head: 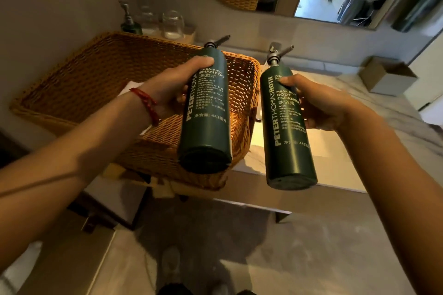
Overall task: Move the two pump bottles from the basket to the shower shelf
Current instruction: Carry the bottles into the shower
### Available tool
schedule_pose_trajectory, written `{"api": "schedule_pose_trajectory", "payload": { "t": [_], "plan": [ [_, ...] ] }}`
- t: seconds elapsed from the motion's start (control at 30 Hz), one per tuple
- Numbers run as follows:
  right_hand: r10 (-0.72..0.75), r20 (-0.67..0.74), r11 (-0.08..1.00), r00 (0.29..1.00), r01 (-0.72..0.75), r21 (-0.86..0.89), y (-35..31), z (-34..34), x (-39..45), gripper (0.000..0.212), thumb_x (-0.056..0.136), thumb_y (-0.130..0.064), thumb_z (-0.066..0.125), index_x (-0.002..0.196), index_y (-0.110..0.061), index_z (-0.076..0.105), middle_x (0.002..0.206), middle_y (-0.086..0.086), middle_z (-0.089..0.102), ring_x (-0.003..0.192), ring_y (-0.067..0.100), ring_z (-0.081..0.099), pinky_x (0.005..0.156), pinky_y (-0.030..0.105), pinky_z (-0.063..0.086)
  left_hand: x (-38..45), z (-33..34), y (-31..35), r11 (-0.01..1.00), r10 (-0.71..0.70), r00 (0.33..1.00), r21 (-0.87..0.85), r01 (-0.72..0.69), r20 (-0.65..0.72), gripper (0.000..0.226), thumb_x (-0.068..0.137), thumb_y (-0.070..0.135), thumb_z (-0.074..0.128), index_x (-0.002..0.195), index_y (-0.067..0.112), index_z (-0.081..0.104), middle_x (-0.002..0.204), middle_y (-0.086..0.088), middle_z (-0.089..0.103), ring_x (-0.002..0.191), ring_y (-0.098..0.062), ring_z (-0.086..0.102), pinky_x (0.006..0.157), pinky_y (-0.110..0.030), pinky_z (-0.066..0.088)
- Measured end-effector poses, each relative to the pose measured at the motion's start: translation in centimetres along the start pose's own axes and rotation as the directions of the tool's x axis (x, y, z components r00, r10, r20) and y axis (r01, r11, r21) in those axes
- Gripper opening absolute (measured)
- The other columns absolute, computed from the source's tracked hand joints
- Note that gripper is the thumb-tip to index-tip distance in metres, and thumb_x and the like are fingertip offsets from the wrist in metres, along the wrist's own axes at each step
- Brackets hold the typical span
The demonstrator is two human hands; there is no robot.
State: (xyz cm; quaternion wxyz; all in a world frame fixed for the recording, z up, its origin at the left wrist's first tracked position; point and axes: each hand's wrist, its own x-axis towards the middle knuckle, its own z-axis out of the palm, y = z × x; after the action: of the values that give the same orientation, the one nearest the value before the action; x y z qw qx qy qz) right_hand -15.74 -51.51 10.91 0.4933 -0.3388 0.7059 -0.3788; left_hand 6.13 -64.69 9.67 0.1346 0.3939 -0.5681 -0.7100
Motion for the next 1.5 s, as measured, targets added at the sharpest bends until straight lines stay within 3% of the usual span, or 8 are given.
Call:
{"api": "schedule_pose_trajectory", "payload": {
  "t": [0.17,0.33,0.53,0.73,0.87,1.2,1.3,1.5],
  "plan": [
    [-0.01,0.009,1.0,1.0,0.01,0.009,2.0,-1.2,-2.6,0.031,0.079,-0.05,0.053,0.093,-0.022,0.052,0.092,0.005,0.056,0.079,0.017,0.059,0.051,0.021,0.054,-2.9,3.1,-1.2,0.999,0.042,0.997,0.003,-0.042,-0.057,0.064,0.065,0.055,0.061,0.115,0.017,0.052,0.103,-0.007,0.057,0.087,-0.02,0.057,0.078,-0.034,0.049],
    [0.008,0.004,1.0,1.0,-0.008,0.004,4.9,-1.1,-5.3,0.033,0.079,-0.051,0.053,0.094,-0.021,0.052,0.093,0.005,0.057,0.083,0.018,0.06,0.062,0.025,0.053,-5.5,5.2,-3.4,1.0,0.006,0.995,0.003,-0.006,-0.104,0.071,0.057,0.055,0.064,0.116,0.016,0.052,0.107,-0.008,0.059,0.097,-0.024,0.057,0.081,-0.038,0.049],
    [0.006,-0.016,1.0,1.0,-0.006,0.012,7.7,0.7,-8.6,0.033,0.079,-0.051,0.053,0.093,-0.02,0.052,0.091,0.005,0.057,0.083,0.018,0.059,0.055,0.023,0.054,-8.5,5.6,-6.5,1.0,-0.02,0.991,-0.003,0.019,-0.131,0.09,0.042,0.061,0.07,0.119,0.018,0.05,0.112,-0.008,0.06,0.109,-0.028,0.055,0.1,-0.049,0.04],
    [0.057,0.006,0.997,0.998,-0.057,0.043,10.7,4.5,-11.7,0.03,0.079,-0.046,0.055,0.09,-0.018,0.053,0.087,0.005,0.058,0.076,0.017,0.06,0.046,0.021,0.053,-13.1,5.4,-10.6,1.0,-0.004,0.988,0.018,0.007,-0.153,0.08,0.044,0.062,0.071,0.109,0.016,0.057,0.11,-0.013,0.064,0.1,-0.03,0.061,0.093,-0.047,0.047],
    [0.086,0.007,0.996,0.996,-0.086,-0.016,12.8,7.4,-13.3,0.032,0.078,-0.046,0.057,0.089,-0.016,0.055,0.088,0.006,0.059,0.076,0.019,0.061,0.056,0.026,0.055,-16.4,5.1,-14.0,0.999,-0.034,0.988,0.012,0.037,-0.154,0.069,0.052,0.059,0.067,0.105,0.016,0.058,0.105,-0.01,0.063,0.098,-0.029,0.06,0.092,-0.046,0.047],
    [0.035,0.168,0.998,0.985,-0.025,-0.057,15.3,12.4,-16.6,0.027,0.079,-0.043,0.057,0.088,-0.018,0.057,0.09,0.007,0.06,0.078,0.02,0.06,0.058,0.025,0.053,-24.5,4.5,-20.3,0.987,-0.133,0.942,-0.127,0.098,-0.308,0.079,0.039,0.058,0.072,0.103,0.013,0.057,0.102,-0.012,0.064,0.091,-0.028,0.062,0.08,-0.04,0.051],
    [0.028,0.232,0.996,0.972,-0.008,-0.085,15.5,13.7,-16.7,0.021,0.081,-0.039,0.056,0.087,-0.019,0.056,0.093,0.007,0.062,0.086,0.023,0.061,0.081,0.039,0.051,-26.8,5.2,-21.9,0.981,-0.15,0.901,-0.178,0.083,-0.406,0.05,0.049,0.046,0.074,0.085,0.017,0.057,0.088,-0.006,0.062,0.081,-0.02,0.06,0.068,-0.031,0.048],
    [0.026,0.458,0.978,0.888,0.072,-0.195,15.5,16.6,-16.3,0.021,0.081,-0.04,0.054,0.09,-0.021,0.054,0.098,0.007,0.06,0.089,0.022,0.061,0.069,0.032,0.049,-31.0,6.9,-25.2,0.959,-0.218,0.769,-0.28,0.053,-0.601,0.034,0.068,0.046,0.064,0.077,0.013,0.06,0.08,-0.007,0.065,0.072,-0.018,0.063,0.065,-0.027,0.05]
  ]
}}
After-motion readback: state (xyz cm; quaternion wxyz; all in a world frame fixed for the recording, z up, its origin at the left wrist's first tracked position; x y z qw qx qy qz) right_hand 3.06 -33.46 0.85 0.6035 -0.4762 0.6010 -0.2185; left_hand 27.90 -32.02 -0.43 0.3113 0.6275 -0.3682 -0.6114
